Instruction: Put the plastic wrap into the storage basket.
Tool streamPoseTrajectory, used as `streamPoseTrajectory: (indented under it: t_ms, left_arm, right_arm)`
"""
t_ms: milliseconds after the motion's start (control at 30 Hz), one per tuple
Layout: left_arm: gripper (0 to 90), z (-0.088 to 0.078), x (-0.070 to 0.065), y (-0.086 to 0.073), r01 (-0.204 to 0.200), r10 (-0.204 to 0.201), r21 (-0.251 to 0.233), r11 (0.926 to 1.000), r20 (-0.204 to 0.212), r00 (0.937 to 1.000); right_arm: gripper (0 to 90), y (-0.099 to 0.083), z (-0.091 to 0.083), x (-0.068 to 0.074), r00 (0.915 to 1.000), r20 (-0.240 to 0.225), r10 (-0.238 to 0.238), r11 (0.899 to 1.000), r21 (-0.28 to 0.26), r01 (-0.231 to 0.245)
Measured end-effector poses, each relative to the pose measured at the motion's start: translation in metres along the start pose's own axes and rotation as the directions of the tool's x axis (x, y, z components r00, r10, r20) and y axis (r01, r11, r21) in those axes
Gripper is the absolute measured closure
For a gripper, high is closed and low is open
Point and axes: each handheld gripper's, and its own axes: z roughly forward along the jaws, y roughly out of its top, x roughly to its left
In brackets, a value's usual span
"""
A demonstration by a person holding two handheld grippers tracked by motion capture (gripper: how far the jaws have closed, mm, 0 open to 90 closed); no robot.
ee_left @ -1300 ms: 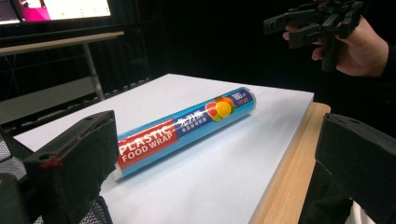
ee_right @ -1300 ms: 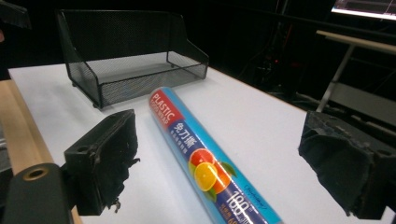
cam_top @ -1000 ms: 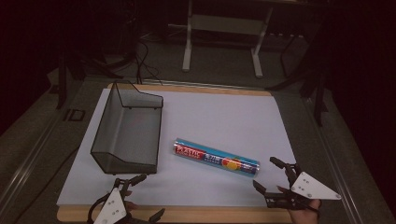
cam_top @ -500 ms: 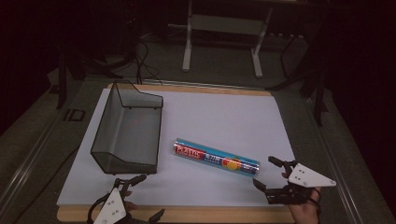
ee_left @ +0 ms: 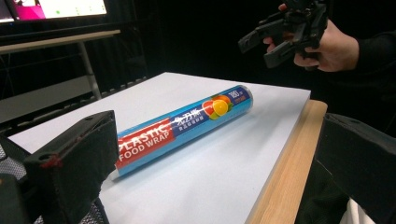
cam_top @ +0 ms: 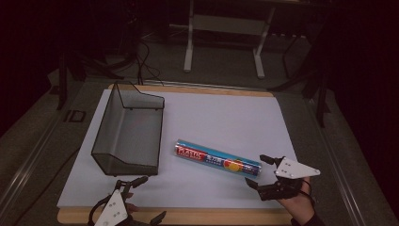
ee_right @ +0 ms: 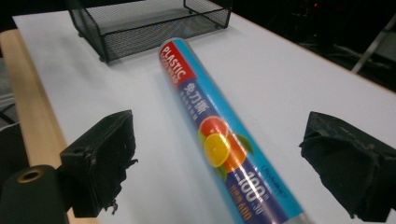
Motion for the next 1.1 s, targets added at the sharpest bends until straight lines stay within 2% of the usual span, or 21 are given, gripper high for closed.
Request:
streamPoseTrajectory:
  t_ms: [167,233,333,367,467,500,533,767,867,900,1033,1100]
  left_arm:
    - [0.5,0.0,0.0,0.0,0.001,-0.001,0.0,1.0,0.0,1.0]
    - [0.5,0.0,0.0,0.0,0.003,-0.003,-0.001,1.0,0.002,1.0]
    - [0.5,0.0,0.0,0.0,0.003,-0.003,0.001,1.0,0.003,1.0]
    - [0.5,0.0,0.0,0.0,0.002,-0.002,0.001,1.0,0.003,1.0]
    - [0.5,0.0,0.0,0.0,0.003,-0.003,0.001,1.0,0.002,1.0]
    - [0.5,0.0,0.0,0.0,0.003,-0.003,-0.001,1.0,0.0,1.0]
    - [0.5,0.0,0.0,0.0,0.005,-0.005,-0.002,1.0,0.0,1.0]
    - [0.5,0.0,0.0,0.0,0.003,-0.003,0.002,1.0,0.005,1.0]
    - [0.5,0.0,0.0,0.0,0.0,0.0,0.001,1.0,0.001,1.0]
    - [0.5,0.0,0.0,0.0,0.0,0.0,-0.001,1.0,-0.001,1.0]
    - [0.5,-0.001,0.0,0.0,0.003,-0.003,-0.004,1.0,-0.003,1.0]
    - [0.5,0.0,0.0,0.0,0.002,-0.002,-0.001,1.0,0.0,1.0]
  right_arm:
    - [13.0,0.003,0.011,-0.002,0.999,-0.02,-0.039,0.997,0.059,0.04]
    - [12.8,0.003,0.021,-0.003,0.998,-0.043,-0.047,0.994,0.1,0.051]
    - [12.8,0.003,0.027,-0.004,0.9972,-0.052,-0.053,0.99,0.125,0.059]
    - [12.8,0.004,0.029,-0.004,0.9963,-0.07,-0.051,0.988,0.141,0.061]
    - [12.8,0.006,0.037,-0.005,0.9942,-0.085,-0.067,0.98,0.182,0.081]
    - [13.3,0.008,0.042,-0.005,0.9921,-0.087,-0.09,0.974,0.202,0.106]
    - [13.3,0.008,0.042,-0.005,0.9921,-0.087,-0.09,0.974,0.202,0.106]
    - [13.3,0.015,0.055,-0.01,0.9881,-0.111,-0.107,0.957,0.257,0.133]
    - [14.1,0.019,0.063,-0.013,0.9834,-0.136,-0.121,0.944,0.29,0.156]
    - [14.1,0.019,0.063,-0.013,0.9834,-0.136,-0.121,0.944,0.29,0.156]
    - [15.1,0.024,0.071,-0.015,0.9792,-0.147,-0.14,0.931,0.317,0.181]
    - [15.1,0.028,0.076,-0.016,0.9772,-0.168,-0.13,0.927,0.329,0.18]
